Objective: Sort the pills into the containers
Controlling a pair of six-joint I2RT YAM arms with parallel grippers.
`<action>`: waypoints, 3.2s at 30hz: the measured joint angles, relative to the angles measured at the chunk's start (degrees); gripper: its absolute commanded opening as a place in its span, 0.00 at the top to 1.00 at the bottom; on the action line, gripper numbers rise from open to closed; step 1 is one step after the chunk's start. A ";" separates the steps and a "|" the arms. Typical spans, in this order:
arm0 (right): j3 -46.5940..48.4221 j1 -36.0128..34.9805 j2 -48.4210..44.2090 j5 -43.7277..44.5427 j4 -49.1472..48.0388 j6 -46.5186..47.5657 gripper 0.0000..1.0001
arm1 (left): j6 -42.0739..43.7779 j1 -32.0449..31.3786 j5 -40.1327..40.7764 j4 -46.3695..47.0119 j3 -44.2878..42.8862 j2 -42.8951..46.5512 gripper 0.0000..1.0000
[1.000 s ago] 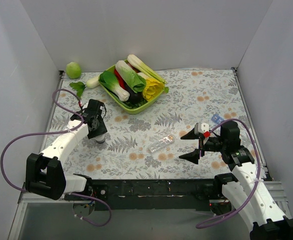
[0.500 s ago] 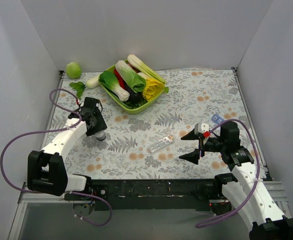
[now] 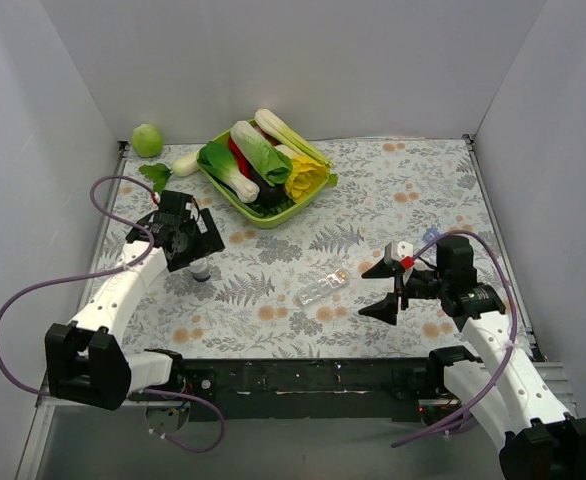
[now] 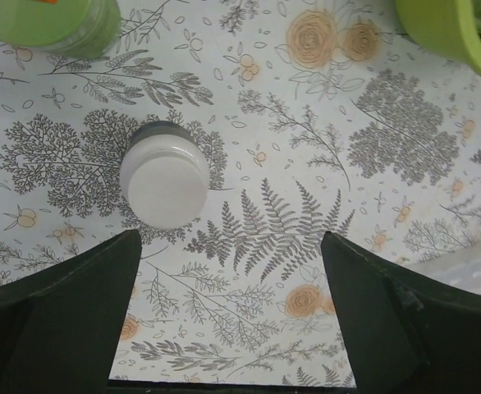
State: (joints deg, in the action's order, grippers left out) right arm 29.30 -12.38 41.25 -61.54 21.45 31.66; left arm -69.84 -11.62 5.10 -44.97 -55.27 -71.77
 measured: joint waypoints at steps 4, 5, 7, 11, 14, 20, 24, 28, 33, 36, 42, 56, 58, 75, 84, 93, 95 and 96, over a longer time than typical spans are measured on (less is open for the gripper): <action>2.99 0.00 2.71 0.26 3.28 3.45 0.06 | 0.83 0.00 -2.67 -0.57 -1.09 3.61 0.02; 3.82 0.00 3.30 0.42 4.28 4.50 0.06 | 1.11 0.00 -3.54 -0.66 -1.11 4.57 0.02; 5.62 0.00 4.44 0.94 6.45 6.69 0.05 | 1.66 0.00 -5.62 -1.05 -1.11 6.47 0.02; 9.49 0.00 5.99 2.84 10.16 11.08 0.05 | 2.78 0.00 -10.62 -1.05 -1.11 10.58 0.02; 11.63 0.00 6.78 4.24 11.69 13.35 0.04 | 3.43 0.00 -14.45 -0.46 -1.11 14.08 0.02; 14.08 0.00 9.11 6.88 12.59 15.26 0.03 | 5.27 0.04 -27.21 6.97 1.38 22.64 0.02; 14.16 0.00 9.64 7.65 12.37 15.39 0.05 | 6.71 -0.37 -38.95 14.25 5.88 26.51 0.02; 13.31 0.00 9.55 7.76 10.10 16.63 0.02 | 9.81 -2.95 -45.35 20.20 10.99 27.56 0.02; 13.16 0.00 12.52 7.48 9.79 18.67 0.02 | 16.28 -8.04 -47.47 25.46 15.19 28.85 0.02; 15.13 0.00 18.36 7.26 11.63 21.20 0.07 | 21.84 -13.64 -46.66 29.70 17.86 28.96 0.02; 20.39 0.00 27.56 7.15 15.78 25.66 0.09 | 35.39 -25.18 -41.38 36.48 25.20 25.31 0.02; 20.50 0.00 33.38 6.99 15.02 28.52 0.10 | 54.29 -36.94 -28.30 49.64 22.16 -6.03 0.05; 20.46 0.00 33.44 7.02 14.80 29.07 0.10 | 55.25 -37.16 -27.67 50.90 21.16 -8.81 0.08; 18.03 0.00 34.73 5.81 10.71 28.52 0.12 | 55.01 -39.74 -22.67 54.47 13.62 -22.69 0.57; 17.75 0.02 40.63 2.19 -0.52 10.29 0.20 | 55.56 -40.26 -21.42 54.42 13.55 -22.69 0.73; 17.97 0.04 48.63 3.06 -9.62 -8.20 0.20 | 55.54 -40.26 -21.81 53.13 12.87 -22.86 0.79; 18.45 0.04 50.23 3.72 -10.21 -10.49 0.20 | 55.45 -40.26 -22.08 52.96 12.66 -23.08 0.80; 18.78 0.07 50.99 4.09 -10.51 -11.23 0.20 | 55.45 -40.26 -22.10 52.78 12.50 -23.12 0.81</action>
State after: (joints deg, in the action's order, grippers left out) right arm 48.07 -12.32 92.25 -57.45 10.94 20.43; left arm -14.39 -51.88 -16.99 7.81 -42.76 -94.89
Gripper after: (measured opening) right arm 0.805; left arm 0.433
